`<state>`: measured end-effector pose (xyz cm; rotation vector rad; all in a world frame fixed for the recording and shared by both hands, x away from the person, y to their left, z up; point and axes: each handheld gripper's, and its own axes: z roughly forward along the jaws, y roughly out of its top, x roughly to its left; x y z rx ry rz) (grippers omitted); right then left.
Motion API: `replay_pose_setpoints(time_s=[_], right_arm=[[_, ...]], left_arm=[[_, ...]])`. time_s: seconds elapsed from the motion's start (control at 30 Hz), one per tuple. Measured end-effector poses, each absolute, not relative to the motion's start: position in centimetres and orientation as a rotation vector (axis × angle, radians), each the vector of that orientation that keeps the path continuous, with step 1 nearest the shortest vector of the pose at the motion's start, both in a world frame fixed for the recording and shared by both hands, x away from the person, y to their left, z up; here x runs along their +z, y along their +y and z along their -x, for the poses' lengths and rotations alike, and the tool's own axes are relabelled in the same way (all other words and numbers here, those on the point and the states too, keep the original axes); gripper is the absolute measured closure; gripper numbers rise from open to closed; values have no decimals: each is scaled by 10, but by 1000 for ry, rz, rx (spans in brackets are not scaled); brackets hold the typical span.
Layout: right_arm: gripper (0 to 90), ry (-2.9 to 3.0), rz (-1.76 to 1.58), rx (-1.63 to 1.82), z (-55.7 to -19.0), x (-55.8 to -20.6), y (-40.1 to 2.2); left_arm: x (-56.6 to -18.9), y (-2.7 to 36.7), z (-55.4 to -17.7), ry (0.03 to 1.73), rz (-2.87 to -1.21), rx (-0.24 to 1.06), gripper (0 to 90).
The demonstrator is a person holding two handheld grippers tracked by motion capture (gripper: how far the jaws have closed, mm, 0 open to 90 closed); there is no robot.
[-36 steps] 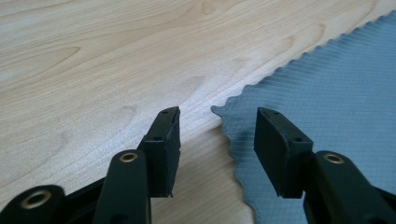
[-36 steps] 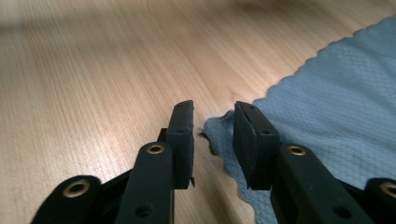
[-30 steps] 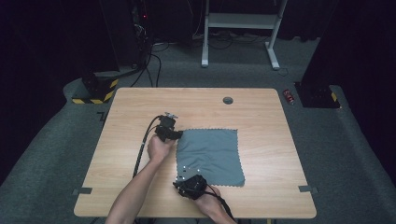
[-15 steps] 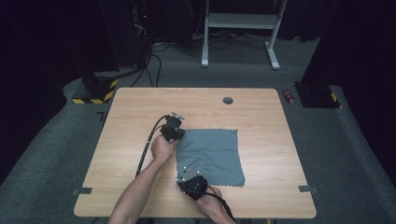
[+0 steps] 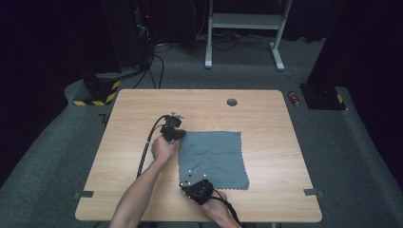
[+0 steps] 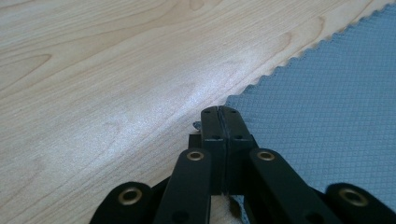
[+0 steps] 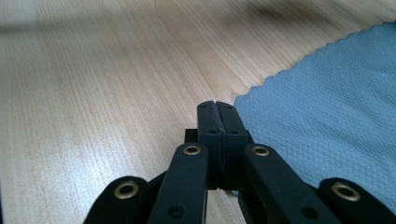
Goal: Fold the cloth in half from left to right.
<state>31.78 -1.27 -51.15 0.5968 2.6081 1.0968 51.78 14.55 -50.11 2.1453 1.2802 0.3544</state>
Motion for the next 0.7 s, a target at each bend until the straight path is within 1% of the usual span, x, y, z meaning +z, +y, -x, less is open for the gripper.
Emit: replay_pose_setpoints(time_s=[0.37, 0.7], right_arm=[[900, 2610, -603, 1128, -318, -508, -14], [900, 2601, -594, 1165, -318, -497, -15]], left_arm=[[-490, 152, -515, 1258, -2105, 344, 897], [-480, 160, -513, 1241, -2057, 316, 897]])
